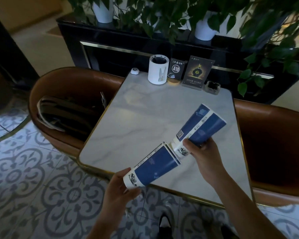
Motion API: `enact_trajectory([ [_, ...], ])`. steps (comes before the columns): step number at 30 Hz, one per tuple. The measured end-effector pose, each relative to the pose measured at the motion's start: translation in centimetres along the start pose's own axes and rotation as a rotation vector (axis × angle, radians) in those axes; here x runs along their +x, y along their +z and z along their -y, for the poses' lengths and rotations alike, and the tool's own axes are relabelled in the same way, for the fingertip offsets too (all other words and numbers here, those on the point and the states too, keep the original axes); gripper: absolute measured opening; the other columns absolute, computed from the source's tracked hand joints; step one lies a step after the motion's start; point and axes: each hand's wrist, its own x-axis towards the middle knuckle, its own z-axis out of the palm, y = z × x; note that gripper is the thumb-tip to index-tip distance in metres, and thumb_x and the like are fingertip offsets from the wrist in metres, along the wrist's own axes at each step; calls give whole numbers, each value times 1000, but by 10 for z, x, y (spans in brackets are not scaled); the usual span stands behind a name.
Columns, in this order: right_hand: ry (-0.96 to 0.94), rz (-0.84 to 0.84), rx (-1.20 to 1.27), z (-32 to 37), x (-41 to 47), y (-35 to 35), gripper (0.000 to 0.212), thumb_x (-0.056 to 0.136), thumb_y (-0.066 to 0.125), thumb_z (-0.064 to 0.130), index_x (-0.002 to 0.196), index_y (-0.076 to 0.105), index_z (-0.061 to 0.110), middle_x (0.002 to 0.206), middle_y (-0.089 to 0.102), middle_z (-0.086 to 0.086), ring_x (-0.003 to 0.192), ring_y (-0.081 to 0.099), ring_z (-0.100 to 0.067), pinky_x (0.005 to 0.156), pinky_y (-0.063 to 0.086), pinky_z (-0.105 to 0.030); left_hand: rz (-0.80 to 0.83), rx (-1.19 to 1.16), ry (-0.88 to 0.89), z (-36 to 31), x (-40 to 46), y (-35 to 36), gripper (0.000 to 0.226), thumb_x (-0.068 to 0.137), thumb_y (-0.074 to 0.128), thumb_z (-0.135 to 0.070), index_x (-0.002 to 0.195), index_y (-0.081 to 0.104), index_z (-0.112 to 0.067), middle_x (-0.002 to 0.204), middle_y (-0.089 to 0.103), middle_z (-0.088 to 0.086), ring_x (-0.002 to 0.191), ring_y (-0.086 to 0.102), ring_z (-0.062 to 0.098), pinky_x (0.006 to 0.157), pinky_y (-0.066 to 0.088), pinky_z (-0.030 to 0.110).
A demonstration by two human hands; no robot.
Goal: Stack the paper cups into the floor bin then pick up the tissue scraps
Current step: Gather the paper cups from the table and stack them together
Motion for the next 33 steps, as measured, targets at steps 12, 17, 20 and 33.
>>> enact_trajectory([
  [12,-87,-16,-46,-13,-84,54,61,65,77,40,119,55,20,116,69,-2,105,68,-18,89,55,-40,90,-117,82,-12,-43,-50,77,46,95,-17,114,60,-8,110,70,15,95,68,23,73,58,35],
  [17,-85,-3,-38,-17,-106,64,62,75,71,53,125,50,23,118,66,0,107,66,-16,83,57,-27,135,-121,121,-13,-52,-64,76,51,93,-18,117,59,-10,117,67,17,101,67,27,78,57,40],
  [20,-84,6,-66,-13,-118,70,63,74,60,49,127,48,17,115,66,0,102,66,-13,76,57,-18,172,-156,130,-14,-55,-69,80,50,95,-21,120,57,-8,121,64,20,104,64,31,82,56,45],
  [33,-71,61,-434,-39,-138,41,25,93,57,15,107,61,35,108,67,19,111,63,-7,99,51,-38,198,-268,186,-17,-58,-79,69,51,94,-11,112,61,-10,113,67,15,92,65,27,66,57,36],
])
